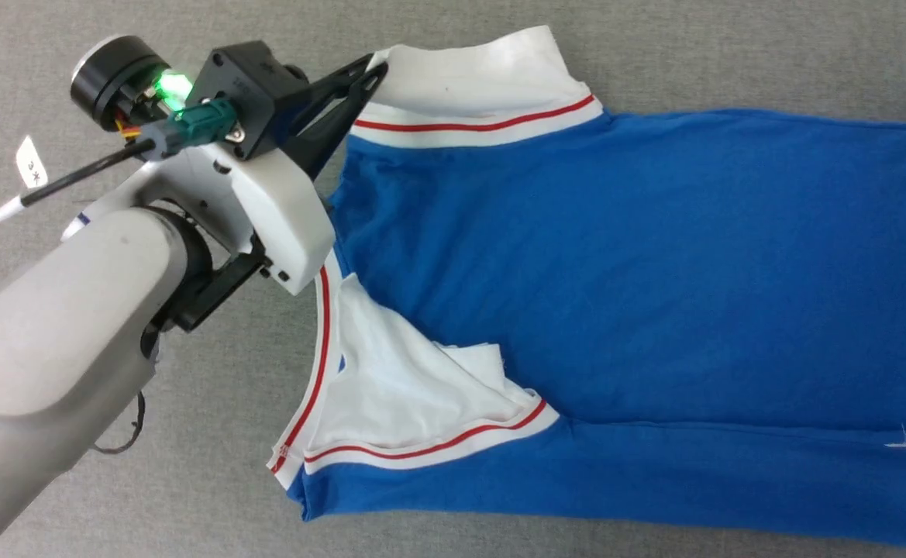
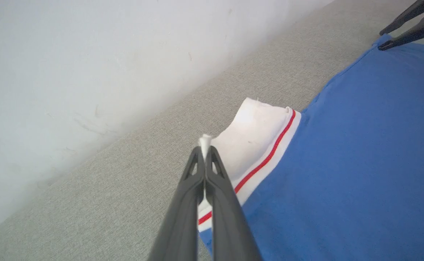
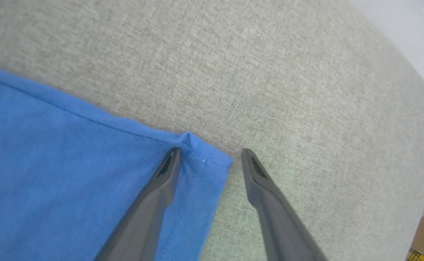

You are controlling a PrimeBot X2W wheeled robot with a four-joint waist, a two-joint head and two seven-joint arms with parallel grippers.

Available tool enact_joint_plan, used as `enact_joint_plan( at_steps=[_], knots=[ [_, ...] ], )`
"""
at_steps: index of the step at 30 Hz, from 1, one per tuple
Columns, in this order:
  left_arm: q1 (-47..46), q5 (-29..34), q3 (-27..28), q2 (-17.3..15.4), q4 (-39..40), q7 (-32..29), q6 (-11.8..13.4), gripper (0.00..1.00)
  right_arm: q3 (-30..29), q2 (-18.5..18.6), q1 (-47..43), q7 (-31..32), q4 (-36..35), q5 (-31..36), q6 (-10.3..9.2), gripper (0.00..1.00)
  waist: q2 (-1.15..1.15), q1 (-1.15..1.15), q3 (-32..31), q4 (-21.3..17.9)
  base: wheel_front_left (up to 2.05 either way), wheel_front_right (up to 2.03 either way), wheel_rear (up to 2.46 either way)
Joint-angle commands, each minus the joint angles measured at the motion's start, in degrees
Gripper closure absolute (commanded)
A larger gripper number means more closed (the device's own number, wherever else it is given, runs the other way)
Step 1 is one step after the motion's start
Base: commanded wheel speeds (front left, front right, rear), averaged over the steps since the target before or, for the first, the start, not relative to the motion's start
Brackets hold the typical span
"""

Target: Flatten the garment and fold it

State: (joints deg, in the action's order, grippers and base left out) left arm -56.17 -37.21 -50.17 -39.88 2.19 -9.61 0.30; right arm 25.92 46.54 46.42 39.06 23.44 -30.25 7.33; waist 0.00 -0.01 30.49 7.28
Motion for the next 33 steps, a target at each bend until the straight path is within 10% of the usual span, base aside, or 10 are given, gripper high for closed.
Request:
enact_joint_plan(
  at_steps=[1, 20, 33],
  knots=[
    [1.16, 0.14, -0.18, 0.04, -0.42, 0.38, 0.39, 1.00, 3.87, -1.65, -2.40, 0.55, 1.94, -1.35, 0.16, 1.00, 0.00, 0.01, -0.16, 0.12, 0.00, 0.00, 0.00],
    [17.96, -6.86, 1.99, -5.04, 1.02, 6.62, 7.63, 1.00, -2.78, -6.76, -7.55, -23.46, 7.30, 0.31, 0.16, 1.00, 0.00, 0.01, -17.20, -4.45, 0.00, 0.00, 0.00],
    [37.34, -16.48, 0.40, -12.10, 11.64, 6.16, 12.77, 1.00, -12.16, -7.80, -31.60, -21.51, -7.32, 1.02, 0.16, 1.00, 0.00, 0.01, -22.94, -4.61, 0.00, 0.00, 0.00]
  ],
)
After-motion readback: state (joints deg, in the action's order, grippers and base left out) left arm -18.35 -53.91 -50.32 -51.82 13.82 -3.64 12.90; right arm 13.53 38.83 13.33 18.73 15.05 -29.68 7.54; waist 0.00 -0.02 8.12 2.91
